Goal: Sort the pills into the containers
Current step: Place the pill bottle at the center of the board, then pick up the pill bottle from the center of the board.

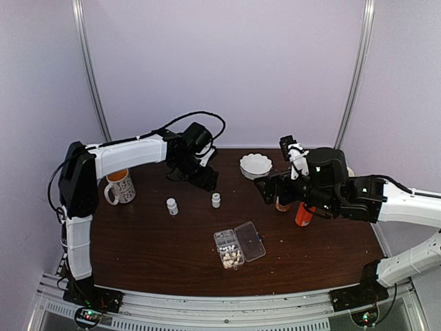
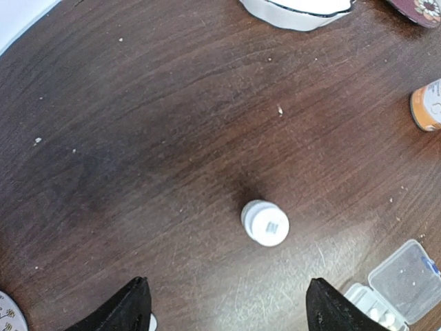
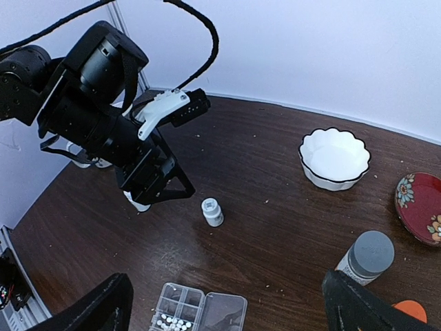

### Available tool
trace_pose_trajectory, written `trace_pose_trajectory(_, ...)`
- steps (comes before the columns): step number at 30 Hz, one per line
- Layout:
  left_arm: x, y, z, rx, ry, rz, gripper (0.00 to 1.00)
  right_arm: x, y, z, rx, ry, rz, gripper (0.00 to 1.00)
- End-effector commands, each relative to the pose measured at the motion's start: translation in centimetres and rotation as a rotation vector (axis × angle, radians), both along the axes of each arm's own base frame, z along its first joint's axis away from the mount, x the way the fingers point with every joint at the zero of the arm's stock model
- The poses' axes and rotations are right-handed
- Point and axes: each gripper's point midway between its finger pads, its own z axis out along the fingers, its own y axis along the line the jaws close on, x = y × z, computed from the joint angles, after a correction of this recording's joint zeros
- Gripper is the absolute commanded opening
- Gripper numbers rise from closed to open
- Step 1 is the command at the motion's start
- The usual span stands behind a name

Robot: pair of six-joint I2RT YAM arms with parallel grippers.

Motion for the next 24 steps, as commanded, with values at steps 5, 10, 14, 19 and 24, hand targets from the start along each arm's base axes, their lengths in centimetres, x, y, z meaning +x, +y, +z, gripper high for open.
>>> trace_pose_trajectory(5, 1.5, -2.8, -2.4, 0.003, 0.052, 0.023, 0.76, -0.2, -2.0, -0.6, -0.011, 0.000, -0.035, 1.00)
trace_pose_trajectory(10, 1.5, -4.2, -4.0, 0.012, 0.072, 0.014, 0.72, -0.4, -3.4, -0.1, -0.016, -0.028, -0.060, 1.00)
trace_pose_trajectory(14, 1.4, -5.0, -4.4, 0.009, 0.075, 0.009, 0.70, -0.4, -4.0, -0.3, -0.044, -0.033, -0.069, 1.00)
trace_pose_trajectory(19, 1.6, -4.6, -4.7, 0.045, 0.059, 0.032, 0.59, -0.5, -4.4, -0.4, -0.048, -0.035, -0.072, 1.00)
trace_pose_trajectory(24, 1.3, -4.1, -5.3, 0.080, 0.079, 0.044, 0.55, -0.5, -4.6, -0.7, -0.041, -0.029, -0.083, 1.00)
